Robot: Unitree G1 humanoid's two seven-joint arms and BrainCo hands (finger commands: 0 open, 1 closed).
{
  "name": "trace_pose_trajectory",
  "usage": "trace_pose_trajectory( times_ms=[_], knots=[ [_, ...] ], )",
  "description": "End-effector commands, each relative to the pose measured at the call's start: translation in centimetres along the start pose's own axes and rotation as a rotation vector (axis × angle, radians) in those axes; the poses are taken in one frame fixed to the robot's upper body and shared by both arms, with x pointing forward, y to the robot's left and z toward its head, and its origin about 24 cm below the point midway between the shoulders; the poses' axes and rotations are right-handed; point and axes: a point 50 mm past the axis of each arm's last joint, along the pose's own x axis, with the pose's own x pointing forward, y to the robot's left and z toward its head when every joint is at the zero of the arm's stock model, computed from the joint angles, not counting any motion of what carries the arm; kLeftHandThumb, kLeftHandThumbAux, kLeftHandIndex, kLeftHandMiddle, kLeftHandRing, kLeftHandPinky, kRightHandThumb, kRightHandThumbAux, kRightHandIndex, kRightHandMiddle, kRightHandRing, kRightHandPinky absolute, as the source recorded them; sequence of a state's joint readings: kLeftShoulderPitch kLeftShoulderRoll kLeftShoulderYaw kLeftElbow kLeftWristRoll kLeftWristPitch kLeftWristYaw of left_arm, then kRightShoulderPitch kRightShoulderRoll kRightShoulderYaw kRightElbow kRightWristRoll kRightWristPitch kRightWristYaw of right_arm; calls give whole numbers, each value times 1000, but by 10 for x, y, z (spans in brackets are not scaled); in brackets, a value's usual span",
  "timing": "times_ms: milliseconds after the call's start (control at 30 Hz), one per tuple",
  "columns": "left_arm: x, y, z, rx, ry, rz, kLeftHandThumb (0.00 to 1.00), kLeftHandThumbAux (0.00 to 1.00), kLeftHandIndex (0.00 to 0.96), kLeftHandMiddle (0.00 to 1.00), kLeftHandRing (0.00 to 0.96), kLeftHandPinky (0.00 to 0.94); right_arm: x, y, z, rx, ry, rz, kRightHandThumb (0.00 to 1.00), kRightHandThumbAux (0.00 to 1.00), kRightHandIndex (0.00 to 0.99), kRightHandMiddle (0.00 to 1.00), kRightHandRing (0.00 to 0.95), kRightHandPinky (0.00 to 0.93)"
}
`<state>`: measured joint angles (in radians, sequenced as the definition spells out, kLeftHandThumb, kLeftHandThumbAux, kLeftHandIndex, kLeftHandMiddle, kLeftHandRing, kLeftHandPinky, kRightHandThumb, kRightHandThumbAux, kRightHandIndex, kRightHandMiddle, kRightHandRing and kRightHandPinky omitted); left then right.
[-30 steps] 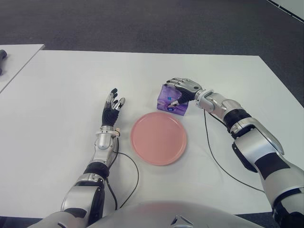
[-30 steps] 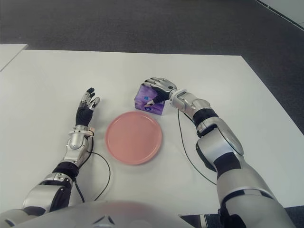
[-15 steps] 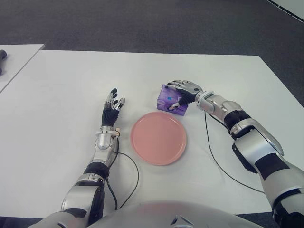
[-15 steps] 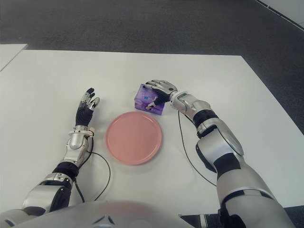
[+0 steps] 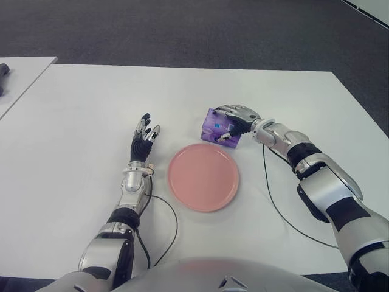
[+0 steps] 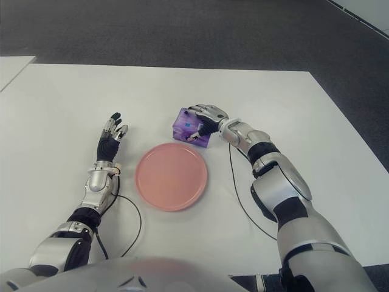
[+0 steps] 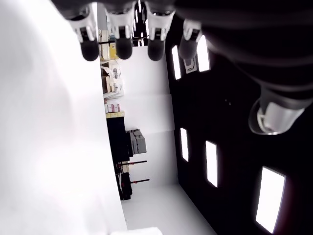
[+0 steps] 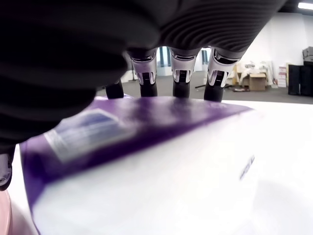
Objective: Put the tissue paper into the plate.
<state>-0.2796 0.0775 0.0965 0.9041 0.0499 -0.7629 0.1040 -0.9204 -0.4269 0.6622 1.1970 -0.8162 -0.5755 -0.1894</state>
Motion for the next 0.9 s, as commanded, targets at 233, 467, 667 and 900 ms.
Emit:
trace_pose_trajectory(
  times_ms=[233,467,667,900],
  knots=[
    [-15,2,-13,14,65,-7,0,419,0,0,0,0,-11,22,-6,10,27,60,131,376,0,0,0,0],
    [-15,1,-13,18,64,0,0,420,0,0,0,0,-13,29,-4,-8,14,74,126,385,0,0,0,0],
    [-15,1,-13,25,71,-1,0,424,0,0,0,0,-15,44,0,-77,13,100,113,392,0,0,0,0],
    [-15,2,-13,21,78,-1,0,423,0,0,0,0,-13,57,4,-234,22,120,95,394,0,0,0,0]
  ],
)
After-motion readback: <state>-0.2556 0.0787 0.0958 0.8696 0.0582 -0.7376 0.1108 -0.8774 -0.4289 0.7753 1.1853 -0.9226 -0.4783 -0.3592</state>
